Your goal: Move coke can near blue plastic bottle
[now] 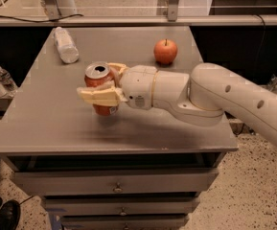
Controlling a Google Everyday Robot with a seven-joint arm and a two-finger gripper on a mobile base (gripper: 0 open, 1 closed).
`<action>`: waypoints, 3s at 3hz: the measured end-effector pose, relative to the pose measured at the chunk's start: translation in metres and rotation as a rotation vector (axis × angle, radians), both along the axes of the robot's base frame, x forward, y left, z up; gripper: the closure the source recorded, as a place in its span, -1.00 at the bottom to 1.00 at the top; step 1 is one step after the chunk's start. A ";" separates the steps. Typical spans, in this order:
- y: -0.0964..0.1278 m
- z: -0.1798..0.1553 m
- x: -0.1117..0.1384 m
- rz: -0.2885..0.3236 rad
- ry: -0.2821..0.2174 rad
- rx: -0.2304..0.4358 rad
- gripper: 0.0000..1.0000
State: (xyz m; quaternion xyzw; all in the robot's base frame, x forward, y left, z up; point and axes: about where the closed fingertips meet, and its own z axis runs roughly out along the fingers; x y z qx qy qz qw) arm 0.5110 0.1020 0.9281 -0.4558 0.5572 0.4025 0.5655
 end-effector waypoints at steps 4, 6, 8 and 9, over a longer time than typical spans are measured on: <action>-0.078 0.006 0.131 -0.186 -0.086 -0.024 1.00; -0.050 -0.008 0.248 -0.227 -0.058 0.015 1.00; 0.023 -0.026 0.299 -0.168 0.015 -0.012 1.00; 0.059 -0.017 0.307 -0.124 0.024 -0.024 1.00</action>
Offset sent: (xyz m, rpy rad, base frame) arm 0.0718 -0.0507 0.0025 -0.0276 -0.0853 -0.0990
